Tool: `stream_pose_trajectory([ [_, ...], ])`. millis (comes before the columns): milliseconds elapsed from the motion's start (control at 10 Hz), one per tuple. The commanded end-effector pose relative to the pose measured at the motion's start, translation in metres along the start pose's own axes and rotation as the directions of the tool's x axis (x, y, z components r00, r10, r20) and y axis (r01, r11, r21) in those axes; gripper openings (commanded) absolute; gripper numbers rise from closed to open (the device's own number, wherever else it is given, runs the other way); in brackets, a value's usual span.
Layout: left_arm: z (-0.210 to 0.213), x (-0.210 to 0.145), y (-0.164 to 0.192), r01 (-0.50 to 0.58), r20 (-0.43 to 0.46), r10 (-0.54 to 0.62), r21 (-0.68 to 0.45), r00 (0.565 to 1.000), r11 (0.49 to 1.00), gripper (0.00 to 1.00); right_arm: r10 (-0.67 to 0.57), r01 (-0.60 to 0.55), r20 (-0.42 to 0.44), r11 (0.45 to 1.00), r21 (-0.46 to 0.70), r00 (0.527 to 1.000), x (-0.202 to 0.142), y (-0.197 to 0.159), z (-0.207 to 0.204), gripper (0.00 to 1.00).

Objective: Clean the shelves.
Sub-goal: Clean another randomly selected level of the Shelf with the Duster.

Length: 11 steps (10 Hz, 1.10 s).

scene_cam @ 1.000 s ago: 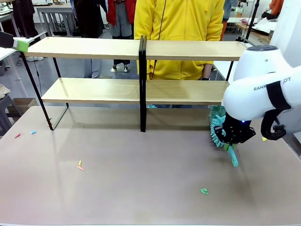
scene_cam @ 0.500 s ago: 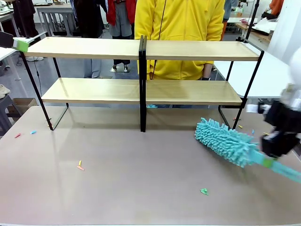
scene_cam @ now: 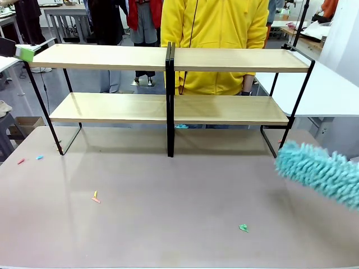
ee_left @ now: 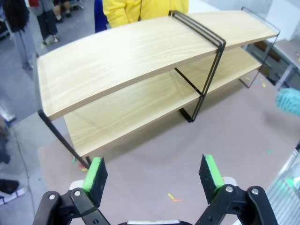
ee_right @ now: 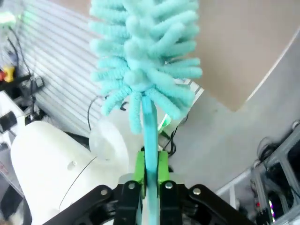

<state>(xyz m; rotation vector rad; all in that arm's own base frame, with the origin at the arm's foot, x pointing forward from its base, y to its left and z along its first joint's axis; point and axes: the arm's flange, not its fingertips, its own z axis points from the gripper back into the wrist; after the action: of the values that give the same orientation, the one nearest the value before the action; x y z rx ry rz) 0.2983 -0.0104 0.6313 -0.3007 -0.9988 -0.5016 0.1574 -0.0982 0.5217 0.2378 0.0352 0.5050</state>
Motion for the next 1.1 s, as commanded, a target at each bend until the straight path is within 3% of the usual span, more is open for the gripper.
stream_pose_trajectory([
  [0,0.000,0.000,0.001,0.000,0.001,0.000,0.000,1.000,1.000,1.00,0.018,0.004,0.264,0.997,-0.081,0.964,-0.026,0.020,0.031,0.12],
  [200,0.000,0.000,0.001,0.000,0.001,0.000,0.000,1.000,1.000,1.00,0.174,-0.116,0.545,0.983,-0.140,0.820,-0.044,0.022,0.073,0.12],
  [300,0.000,0.000,0.001,0.000,0.001,0.000,0.000,1.000,1.000,1.00,0.166,-0.156,0.691,0.985,-0.078,0.703,-0.053,0.012,0.093,0.12],
  [400,0.000,0.000,0.001,0.000,0.001,0.000,0.000,1.000,1.000,1.00,0.141,-0.204,0.740,0.979,-0.006,0.657,-0.052,0.000,0.100,0.12],
  [500,0.000,0.000,0.001,0.000,0.001,0.000,0.000,1.000,1.000,1.00,-0.103,0.011,0.592,0.987,0.157,0.800,-0.022,-0.010,0.102,0.12],
  [600,0.000,0.000,0.001,0.000,0.001,0.000,0.000,1.000,1.000,1.00,0.084,-0.054,0.676,0.996,-0.065,0.732,-0.051,0.009,0.109,0.12],
  [1000,0.000,0.000,0.001,0.000,0.001,0.000,0.000,1.000,1.000,1.00,0.084,-0.054,0.676,0.996,-0.065,0.732,-0.051,0.009,0.109,0.12],
])
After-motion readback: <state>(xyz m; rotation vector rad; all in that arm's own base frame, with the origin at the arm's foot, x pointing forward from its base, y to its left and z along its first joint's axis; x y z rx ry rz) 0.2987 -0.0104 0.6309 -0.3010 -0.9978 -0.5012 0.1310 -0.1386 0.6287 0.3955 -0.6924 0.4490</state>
